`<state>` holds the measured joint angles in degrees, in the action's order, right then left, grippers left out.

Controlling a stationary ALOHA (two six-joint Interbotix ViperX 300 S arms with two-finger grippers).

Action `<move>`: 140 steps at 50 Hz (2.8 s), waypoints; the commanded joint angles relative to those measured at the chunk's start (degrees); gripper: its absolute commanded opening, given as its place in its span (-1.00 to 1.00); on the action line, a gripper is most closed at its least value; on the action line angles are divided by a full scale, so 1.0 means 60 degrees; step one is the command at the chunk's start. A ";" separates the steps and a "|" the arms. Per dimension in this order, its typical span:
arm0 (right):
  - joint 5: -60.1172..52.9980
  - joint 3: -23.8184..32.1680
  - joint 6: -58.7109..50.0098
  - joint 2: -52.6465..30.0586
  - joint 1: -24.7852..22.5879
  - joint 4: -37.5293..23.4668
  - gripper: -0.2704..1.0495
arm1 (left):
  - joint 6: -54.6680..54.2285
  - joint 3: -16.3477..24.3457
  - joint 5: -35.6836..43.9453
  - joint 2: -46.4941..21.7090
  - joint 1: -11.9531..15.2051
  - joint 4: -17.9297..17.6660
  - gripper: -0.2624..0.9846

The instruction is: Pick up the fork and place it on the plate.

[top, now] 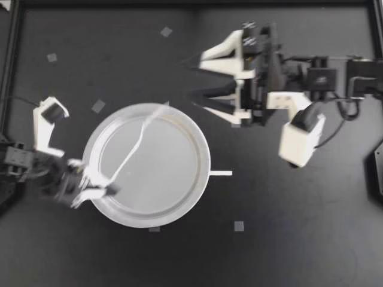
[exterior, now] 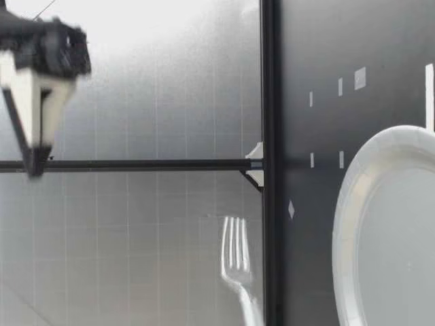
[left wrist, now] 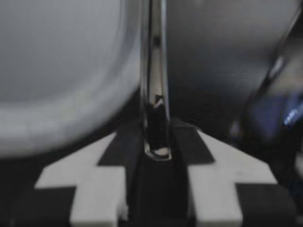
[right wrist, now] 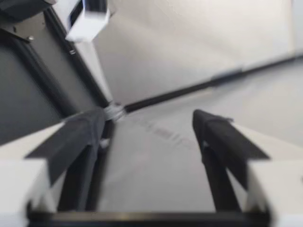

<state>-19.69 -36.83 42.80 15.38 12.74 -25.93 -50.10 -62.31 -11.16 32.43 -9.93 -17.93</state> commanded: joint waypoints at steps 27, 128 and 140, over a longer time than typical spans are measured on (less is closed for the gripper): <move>-0.1362 -0.2227 -0.0088 0.0249 0.0029 0.4409 0.50 | 0.0146 0.0894 -0.6196 -0.0146 -0.0791 0.2944 -0.71; -0.2051 -0.2710 -0.1172 -0.0234 0.0029 0.4644 0.50 | -0.0264 0.0762 -0.7031 -0.3267 -0.1348 0.4395 0.45; -0.2051 -0.2725 -0.1172 -0.0176 0.0029 0.4644 0.50 | -0.0264 0.0776 -0.7002 -0.3237 -0.1348 0.4395 0.49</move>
<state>-31.38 -54.14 35.86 13.54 12.83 1.93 -51.59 -58.62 -53.17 12.39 -18.11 8.26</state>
